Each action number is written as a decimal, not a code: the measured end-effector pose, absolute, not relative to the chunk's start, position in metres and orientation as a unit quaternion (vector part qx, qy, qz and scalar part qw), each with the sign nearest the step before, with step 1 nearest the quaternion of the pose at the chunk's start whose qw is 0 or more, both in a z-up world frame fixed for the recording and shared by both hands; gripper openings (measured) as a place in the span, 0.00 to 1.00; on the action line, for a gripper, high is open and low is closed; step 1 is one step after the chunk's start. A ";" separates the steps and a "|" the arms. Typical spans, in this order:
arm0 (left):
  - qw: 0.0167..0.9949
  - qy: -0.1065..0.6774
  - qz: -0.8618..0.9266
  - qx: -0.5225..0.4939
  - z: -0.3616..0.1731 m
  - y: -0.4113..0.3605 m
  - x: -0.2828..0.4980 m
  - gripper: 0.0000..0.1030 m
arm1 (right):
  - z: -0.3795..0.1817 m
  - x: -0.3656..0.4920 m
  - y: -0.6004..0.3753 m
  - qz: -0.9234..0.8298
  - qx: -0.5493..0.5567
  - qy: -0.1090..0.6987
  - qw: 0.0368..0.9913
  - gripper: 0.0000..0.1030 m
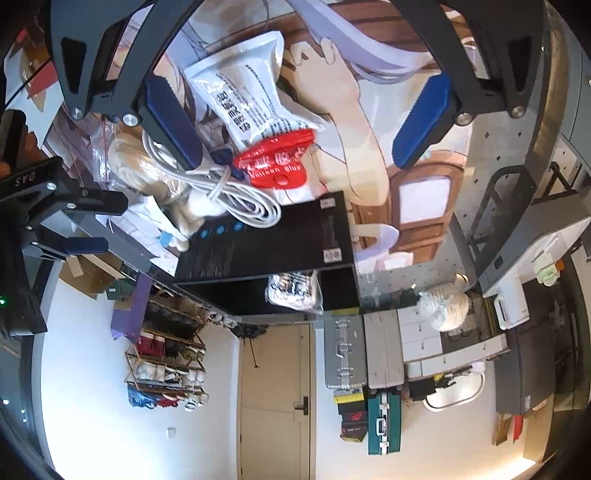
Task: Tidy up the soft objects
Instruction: 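Withdraw both grippers from the box back toward the pile, then grasp a white printed medicine packet with the right gripper, then grasp a second white medicine packet with the left gripper while the right gripper holds its packet, then lift both white packets and carry them over the black box, then lower both packets into the black box and open both grippers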
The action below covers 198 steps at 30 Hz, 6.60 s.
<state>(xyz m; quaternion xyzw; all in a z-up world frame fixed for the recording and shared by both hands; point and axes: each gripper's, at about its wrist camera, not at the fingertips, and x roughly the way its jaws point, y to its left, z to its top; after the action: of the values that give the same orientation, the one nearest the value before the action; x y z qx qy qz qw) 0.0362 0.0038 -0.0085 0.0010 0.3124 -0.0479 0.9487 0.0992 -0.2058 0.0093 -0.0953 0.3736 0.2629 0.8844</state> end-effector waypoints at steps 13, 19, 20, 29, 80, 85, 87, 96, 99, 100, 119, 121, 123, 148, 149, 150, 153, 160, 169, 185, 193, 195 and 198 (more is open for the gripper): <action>0.942 0.329 -0.064 0.001 -0.015 0.002 0.039 1.00 | -0.006 0.119 -0.204 0.276 -0.104 0.403 0.866 1.00; 0.941 0.334 -0.063 -0.004 -0.015 0.004 0.040 1.00 | -0.014 0.132 -0.197 0.298 -0.093 0.423 0.851 1.00; 0.941 0.333 -0.064 -0.004 -0.015 0.004 0.040 1.00 | -0.014 0.133 -0.195 0.302 -0.095 0.424 0.848 1.00; 0.940 0.338 -0.058 0.000 -0.016 0.007 0.042 1.00 | -0.017 0.145 -0.182 0.340 -0.085 0.436 0.829 1.00; 0.918 0.393 -0.055 0.017 -0.036 -0.005 0.040 0.71 | 0.021 0.081 -0.221 0.380 0.027 0.342 0.859 0.50; 0.919 0.387 -0.068 0.025 -0.034 -0.009 0.035 0.51 | 0.021 0.079 -0.222 0.381 0.029 0.341 0.859 0.50; 0.920 0.386 -0.069 0.028 -0.034 -0.010 0.034 0.47 | 0.020 0.078 -0.221 0.382 0.027 0.342 0.858 0.50; 0.921 0.380 -0.079 0.016 -0.031 -0.005 0.026 0.34 | 0.022 0.076 -0.217 0.383 0.026 0.335 0.860 0.50; 0.923 0.375 -0.085 0.007 -0.028 -0.001 0.022 0.33 | 0.023 0.075 -0.216 0.385 0.027 0.333 0.860 0.50; 0.923 0.374 -0.085 0.005 -0.027 -0.001 0.021 0.33 | 0.024 0.075 -0.216 0.385 0.025 0.332 0.861 0.50; 0.940 0.330 -0.085 -0.029 -0.003 0.018 0.009 0.33 | 0.031 0.069 -0.211 0.364 0.020 0.323 0.873 0.50; 0.941 0.325 -0.085 -0.034 0.002 0.021 0.011 0.33 | 0.034 0.068 -0.209 0.355 0.017 0.322 0.878 0.50; 0.943 0.320 -0.084 -0.034 0.006 0.021 0.012 0.33 | 0.036 0.069 -0.208 0.350 0.015 0.321 0.880 0.50; 0.954 0.288 -0.074 -0.026 0.051 0.027 0.065 0.33 | 0.066 0.105 -0.184 0.322 0.008 0.316 0.892 0.50; 0.954 0.288 -0.075 -0.025 0.051 0.027 0.069 0.33 | 0.067 0.107 -0.183 0.326 0.006 0.312 0.892 0.50; 0.954 0.288 -0.074 -0.024 0.051 0.027 0.074 0.33 | 0.068 0.109 -0.181 0.327 0.005 0.310 0.893 0.50; 0.954 0.290 -0.074 -0.027 0.051 0.027 0.087 0.33 | 0.069 0.119 -0.176 0.329 0.006 0.311 0.892 0.50; 0.953 0.292 -0.074 -0.034 0.054 0.029 0.113 0.33 | 0.067 0.140 -0.166 0.335 -0.002 0.314 0.888 0.50; 0.951 0.298 -0.079 -0.031 0.056 0.027 0.142 0.33 | 0.066 0.172 -0.155 0.327 -0.013 0.332 0.885 0.50; 0.942 0.321 -0.092 -0.026 0.037 0.018 0.181 0.34 | 0.047 0.215 -0.119 0.309 -0.093 0.354 0.878 0.50; 0.941 0.326 -0.088 -0.016 0.031 0.018 0.185 0.33 | 0.036 0.225 -0.098 0.316 -0.128 0.365 0.866 0.50; 0.940 0.332 -0.082 -0.012 0.028 0.018 0.188 0.33 | 0.030 0.228 -0.094 0.316 -0.133 0.374 0.862 0.50; 0.937 0.337 -0.086 -0.020 0.023 0.020 0.190 0.33 | 0.024 0.235 -0.091 0.311 -0.135 0.389 0.857 0.50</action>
<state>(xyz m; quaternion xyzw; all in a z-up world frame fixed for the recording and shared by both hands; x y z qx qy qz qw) 0.1897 0.0204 0.0233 -0.0197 0.3372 -0.0865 0.9372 0.2346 -0.0911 0.0243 -0.1345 0.3889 0.3111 0.8567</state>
